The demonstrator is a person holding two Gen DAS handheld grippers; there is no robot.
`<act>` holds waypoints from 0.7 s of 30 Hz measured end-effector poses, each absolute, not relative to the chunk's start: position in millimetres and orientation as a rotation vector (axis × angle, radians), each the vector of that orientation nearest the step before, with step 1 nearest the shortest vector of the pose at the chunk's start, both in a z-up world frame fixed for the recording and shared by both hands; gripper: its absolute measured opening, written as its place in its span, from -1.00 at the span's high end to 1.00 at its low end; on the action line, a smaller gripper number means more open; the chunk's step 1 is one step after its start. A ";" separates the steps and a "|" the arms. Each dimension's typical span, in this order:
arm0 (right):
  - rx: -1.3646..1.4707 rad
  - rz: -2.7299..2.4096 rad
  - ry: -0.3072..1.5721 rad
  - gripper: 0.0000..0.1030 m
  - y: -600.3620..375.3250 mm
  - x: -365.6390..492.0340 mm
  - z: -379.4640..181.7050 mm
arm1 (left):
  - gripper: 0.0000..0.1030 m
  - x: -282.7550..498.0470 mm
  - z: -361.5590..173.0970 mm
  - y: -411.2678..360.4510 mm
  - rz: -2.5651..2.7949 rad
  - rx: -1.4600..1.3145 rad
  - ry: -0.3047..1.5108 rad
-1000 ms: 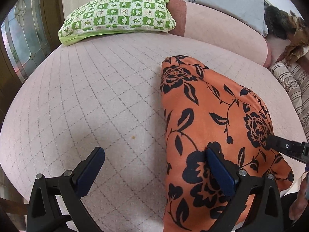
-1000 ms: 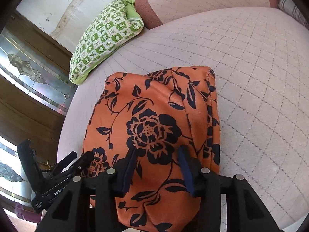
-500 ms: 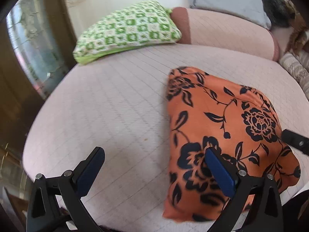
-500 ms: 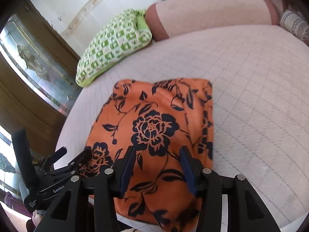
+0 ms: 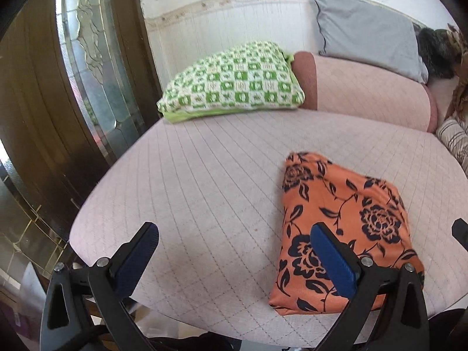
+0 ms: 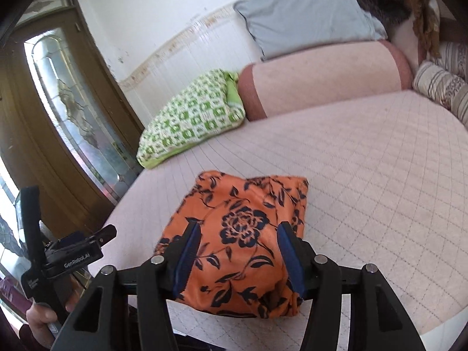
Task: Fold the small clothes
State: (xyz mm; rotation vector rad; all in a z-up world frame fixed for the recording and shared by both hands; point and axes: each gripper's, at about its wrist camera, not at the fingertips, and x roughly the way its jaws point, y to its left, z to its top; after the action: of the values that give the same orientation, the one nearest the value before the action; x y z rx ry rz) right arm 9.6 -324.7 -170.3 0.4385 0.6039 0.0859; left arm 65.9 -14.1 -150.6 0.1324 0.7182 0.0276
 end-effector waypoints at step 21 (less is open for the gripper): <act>0.366 0.115 0.489 -0.23 -295.4 -15.5 -155.4 | -1.00 33.0 -104.5 -36.3 0.009 0.160 0.639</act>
State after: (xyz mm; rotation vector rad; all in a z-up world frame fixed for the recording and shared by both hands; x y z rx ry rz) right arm -15.5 -295.4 -155.4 0.3662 0.4889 0.1153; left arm 33.0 -36.3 -104.5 0.1600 0.6386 0.0095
